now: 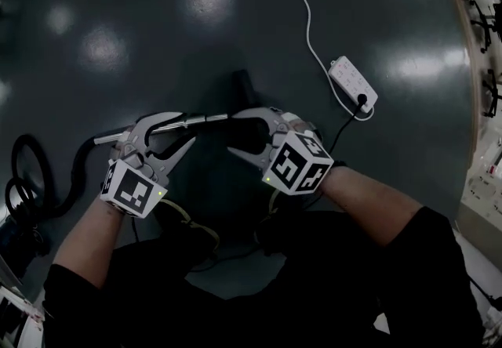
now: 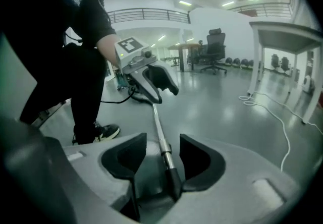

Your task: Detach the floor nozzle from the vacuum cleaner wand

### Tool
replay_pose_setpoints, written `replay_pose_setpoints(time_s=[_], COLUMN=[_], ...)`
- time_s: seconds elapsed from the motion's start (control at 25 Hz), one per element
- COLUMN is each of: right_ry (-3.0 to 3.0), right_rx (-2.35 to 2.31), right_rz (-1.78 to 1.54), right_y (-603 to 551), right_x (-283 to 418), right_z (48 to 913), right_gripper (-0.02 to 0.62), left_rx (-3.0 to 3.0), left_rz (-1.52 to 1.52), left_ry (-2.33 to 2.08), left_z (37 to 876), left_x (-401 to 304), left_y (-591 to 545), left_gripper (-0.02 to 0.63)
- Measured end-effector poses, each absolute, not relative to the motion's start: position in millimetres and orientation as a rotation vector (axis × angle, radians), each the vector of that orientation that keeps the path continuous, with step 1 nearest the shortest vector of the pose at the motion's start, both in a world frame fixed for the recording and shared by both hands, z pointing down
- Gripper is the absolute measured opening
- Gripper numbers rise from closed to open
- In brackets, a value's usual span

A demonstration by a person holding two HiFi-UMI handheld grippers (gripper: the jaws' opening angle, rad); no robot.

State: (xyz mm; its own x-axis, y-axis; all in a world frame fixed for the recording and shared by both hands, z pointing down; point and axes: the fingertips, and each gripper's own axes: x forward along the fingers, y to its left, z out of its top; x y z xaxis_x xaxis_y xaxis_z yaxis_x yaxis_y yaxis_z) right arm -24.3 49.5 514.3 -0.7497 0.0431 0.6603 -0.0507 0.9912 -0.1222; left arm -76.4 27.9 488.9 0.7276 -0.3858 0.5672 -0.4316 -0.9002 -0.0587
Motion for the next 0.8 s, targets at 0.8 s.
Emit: replay_pose_setpoints(time_s=[0.8], right_ry=[-1.844], right_rx=[-0.263], right_rz=[-0.158], right_y=[57.7], right_x=[-5.4], right_z=[716.4], right_gripper=[0.270], left_rx=[2.419], left_rz=[1.876], left_ry=[-0.063], left_z=[724.0], left_x=[-149.3], left_y=[75.1], left_gripper=[0.313])
